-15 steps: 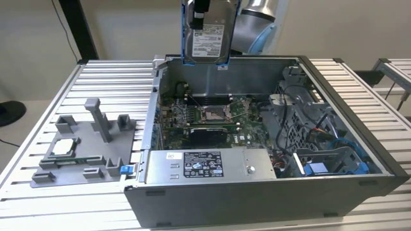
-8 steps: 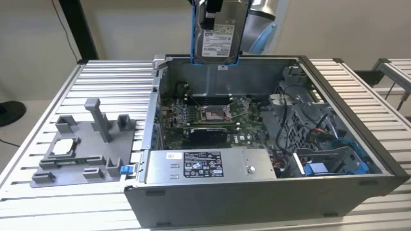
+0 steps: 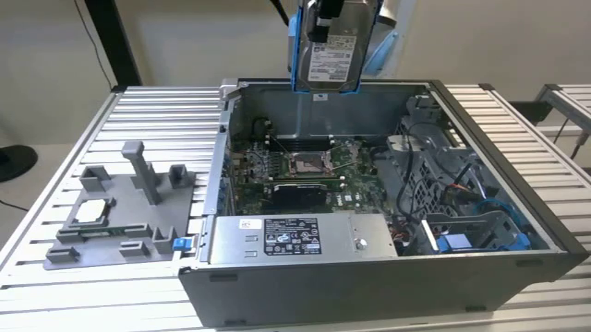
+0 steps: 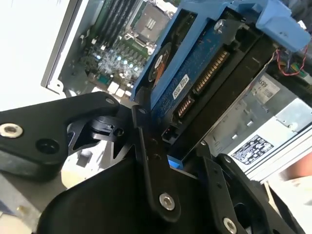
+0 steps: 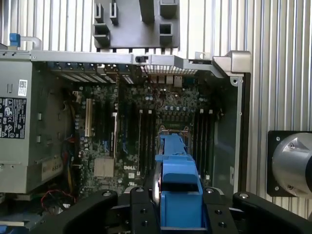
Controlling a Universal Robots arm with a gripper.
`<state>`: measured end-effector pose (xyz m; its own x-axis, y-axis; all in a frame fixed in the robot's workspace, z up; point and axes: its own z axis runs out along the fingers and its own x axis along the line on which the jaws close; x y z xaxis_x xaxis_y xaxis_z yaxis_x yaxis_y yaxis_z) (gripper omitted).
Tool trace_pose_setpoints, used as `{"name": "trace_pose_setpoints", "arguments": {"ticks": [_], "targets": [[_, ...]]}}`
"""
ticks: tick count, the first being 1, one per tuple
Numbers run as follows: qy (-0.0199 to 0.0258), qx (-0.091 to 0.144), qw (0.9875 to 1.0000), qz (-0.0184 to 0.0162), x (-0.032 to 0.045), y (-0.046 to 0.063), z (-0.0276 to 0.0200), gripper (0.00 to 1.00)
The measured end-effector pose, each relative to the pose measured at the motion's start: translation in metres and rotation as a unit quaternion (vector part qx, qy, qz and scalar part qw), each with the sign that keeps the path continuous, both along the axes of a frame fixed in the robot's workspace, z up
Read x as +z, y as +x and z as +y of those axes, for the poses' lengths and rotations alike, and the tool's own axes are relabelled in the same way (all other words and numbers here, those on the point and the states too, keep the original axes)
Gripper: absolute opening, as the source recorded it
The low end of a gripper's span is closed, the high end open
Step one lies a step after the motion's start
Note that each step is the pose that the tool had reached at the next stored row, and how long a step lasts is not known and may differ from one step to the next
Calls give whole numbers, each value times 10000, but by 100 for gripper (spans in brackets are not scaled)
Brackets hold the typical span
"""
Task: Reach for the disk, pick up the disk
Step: 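Pick up the disk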
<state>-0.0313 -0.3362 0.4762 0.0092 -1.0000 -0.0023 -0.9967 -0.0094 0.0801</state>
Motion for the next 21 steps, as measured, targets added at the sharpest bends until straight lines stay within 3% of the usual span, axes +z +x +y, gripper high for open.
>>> {"name": "trace_pose_setpoints", "arguments": {"ticks": [21], "targets": [[0,0,10000,20,0,563,0,0]]}}
